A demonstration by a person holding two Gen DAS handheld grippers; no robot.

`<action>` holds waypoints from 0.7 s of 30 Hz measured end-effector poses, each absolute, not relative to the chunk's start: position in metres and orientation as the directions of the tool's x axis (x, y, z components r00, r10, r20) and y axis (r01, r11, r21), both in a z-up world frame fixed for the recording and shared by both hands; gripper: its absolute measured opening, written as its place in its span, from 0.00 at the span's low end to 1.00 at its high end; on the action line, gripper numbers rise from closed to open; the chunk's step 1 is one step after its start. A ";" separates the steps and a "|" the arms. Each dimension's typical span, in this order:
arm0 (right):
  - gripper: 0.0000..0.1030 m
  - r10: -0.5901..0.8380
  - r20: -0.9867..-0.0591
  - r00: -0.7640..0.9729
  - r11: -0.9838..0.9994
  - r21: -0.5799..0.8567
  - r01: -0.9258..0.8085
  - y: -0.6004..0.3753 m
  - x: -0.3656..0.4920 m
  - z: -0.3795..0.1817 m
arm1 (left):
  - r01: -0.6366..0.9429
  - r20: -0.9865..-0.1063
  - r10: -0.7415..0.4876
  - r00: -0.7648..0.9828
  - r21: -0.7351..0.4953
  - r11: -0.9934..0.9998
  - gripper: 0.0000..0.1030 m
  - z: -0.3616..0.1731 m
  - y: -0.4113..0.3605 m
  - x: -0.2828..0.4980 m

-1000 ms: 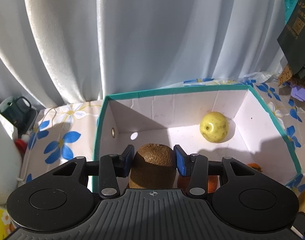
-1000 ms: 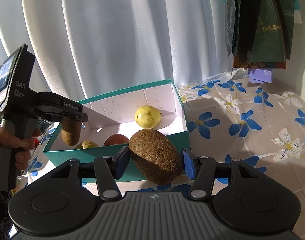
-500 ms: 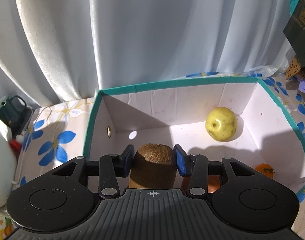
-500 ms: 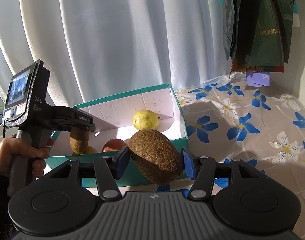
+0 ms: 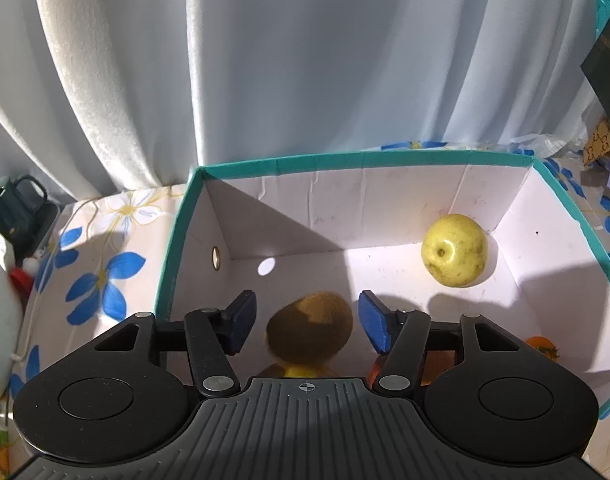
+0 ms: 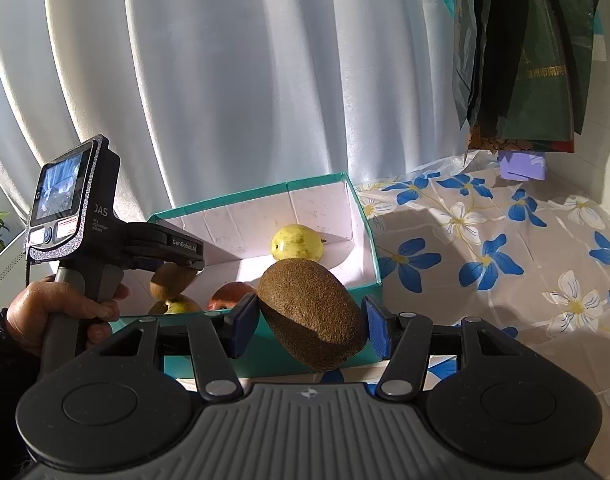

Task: Organize fruits
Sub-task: 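Carry the kiwi into the box and open the left gripper, then lower the kiwi into the box and open the right gripper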

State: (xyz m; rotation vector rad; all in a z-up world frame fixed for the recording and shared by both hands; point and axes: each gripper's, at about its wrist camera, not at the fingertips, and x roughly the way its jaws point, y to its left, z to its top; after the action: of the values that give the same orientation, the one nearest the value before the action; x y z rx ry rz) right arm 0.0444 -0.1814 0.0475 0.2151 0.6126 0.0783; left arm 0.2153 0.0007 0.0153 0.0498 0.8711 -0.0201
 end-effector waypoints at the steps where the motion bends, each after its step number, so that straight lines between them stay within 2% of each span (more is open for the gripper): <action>1: 0.54 0.136 -0.561 0.817 0.975 0.224 -0.008 -0.182 0.045 0.047 | 0.038 -0.761 -0.001 0.649 0.032 0.999 0.71 0.017 0.001 0.215; 3: 0.54 0.135 -0.562 0.816 0.974 0.225 -0.007 -0.182 0.045 0.047 | 0.034 -0.748 -0.007 0.664 0.021 0.999 0.89 0.020 0.003 0.213; 8: 0.54 0.133 -0.554 0.822 0.974 0.225 -0.006 -0.182 0.044 0.049 | 0.027 -0.727 -0.047 0.685 -0.039 0.999 0.98 0.036 0.014 0.201; 12: 0.54 0.125 -0.548 0.827 0.975 0.220 -0.001 -0.183 0.043 0.050 | -0.013 -0.707 -0.033 0.706 -0.060 0.998 0.99 0.051 0.028 0.181; 16: 0.55 0.122 -0.546 0.829 0.975 0.221 0.002 -0.184 0.043 0.051 | -0.075 -0.694 0.030 0.719 -0.034 0.997 0.99 0.060 0.035 0.151; 21: 0.55 0.120 -0.536 0.836 0.978 0.208 -0.007 -0.180 0.043 0.053 | -0.078 -0.709 0.061 0.702 0.009 0.997 1.00 0.061 0.031 0.128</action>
State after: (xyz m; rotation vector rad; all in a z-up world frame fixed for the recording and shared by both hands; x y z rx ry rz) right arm 0.0433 -0.1799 0.0533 0.2012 0.5781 0.0678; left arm 0.1281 0.0312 0.0610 -0.0226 0.7887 0.0777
